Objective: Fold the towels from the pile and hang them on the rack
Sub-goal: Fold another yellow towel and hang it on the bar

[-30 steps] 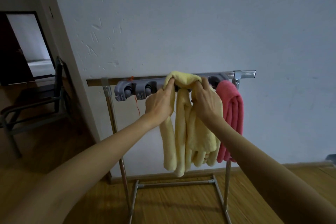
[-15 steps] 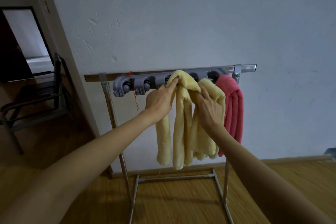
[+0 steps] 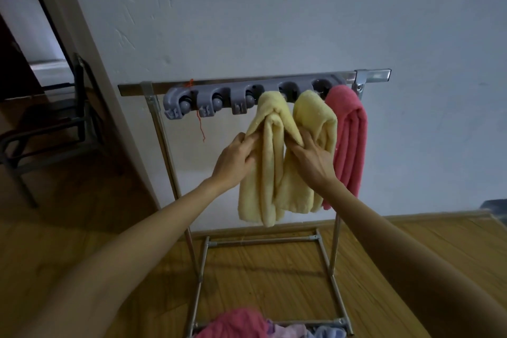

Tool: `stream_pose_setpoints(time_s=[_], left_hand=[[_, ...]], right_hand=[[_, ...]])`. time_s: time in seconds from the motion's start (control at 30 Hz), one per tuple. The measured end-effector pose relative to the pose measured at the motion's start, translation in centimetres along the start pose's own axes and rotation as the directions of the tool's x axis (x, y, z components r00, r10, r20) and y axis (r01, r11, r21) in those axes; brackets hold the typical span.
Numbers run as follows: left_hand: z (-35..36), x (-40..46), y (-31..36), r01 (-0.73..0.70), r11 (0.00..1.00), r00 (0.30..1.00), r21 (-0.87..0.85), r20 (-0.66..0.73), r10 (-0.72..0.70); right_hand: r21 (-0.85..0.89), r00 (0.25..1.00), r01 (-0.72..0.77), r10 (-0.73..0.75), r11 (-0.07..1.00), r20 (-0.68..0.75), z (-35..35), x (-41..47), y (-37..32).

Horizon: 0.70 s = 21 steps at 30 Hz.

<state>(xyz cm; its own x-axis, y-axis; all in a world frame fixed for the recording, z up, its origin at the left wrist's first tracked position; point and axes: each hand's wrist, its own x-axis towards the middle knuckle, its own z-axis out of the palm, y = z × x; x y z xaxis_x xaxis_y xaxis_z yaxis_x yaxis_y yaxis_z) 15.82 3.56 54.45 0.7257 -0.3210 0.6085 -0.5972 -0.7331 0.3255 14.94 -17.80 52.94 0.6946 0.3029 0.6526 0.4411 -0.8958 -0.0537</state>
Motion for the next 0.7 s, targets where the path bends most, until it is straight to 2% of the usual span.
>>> stream_pose_setpoints(time_s=[0.1, 0.33, 0.47, 0.6, 0.7], left_hand=[[1.0, -0.6, 0.0, 0.066, 0.994, 0.998, -0.084, -0.001, -0.066], [3.0, -1.8, 0.8, 0.204, 0.970, 0.979, -0.131, 0.051, -0.199], [4.8, -2.2, 1.4, 0.334, 0.930, 0.942, -0.151, 0.081, -0.325], [6.6, -2.3, 2.1, 0.453, 0.866, 0.889, -0.210, 0.034, -0.457], [7.4, -2.1, 2.7, 0.474, 0.859, 0.877, -0.195, 0.021, -0.480]], right_hand=[[0.072, 0.998, -0.047, 0.044, 0.996, 0.033, 1.0, -0.5, 0.0], [0.022, 0.991, -0.094, 0.092, 0.995, 0.095, 2.7, -2.0, 0.2], [0.003, 0.992, -0.074, 0.074, 0.997, 0.101, 3.3, -2.9, 0.5], [0.015, 0.996, -0.049, 0.048, 0.999, 0.076, 3.6, -4.0, 1.0], [0.018, 0.995, -0.057, 0.055, 0.998, 0.086, 3.6, -4.5, 1.2]])
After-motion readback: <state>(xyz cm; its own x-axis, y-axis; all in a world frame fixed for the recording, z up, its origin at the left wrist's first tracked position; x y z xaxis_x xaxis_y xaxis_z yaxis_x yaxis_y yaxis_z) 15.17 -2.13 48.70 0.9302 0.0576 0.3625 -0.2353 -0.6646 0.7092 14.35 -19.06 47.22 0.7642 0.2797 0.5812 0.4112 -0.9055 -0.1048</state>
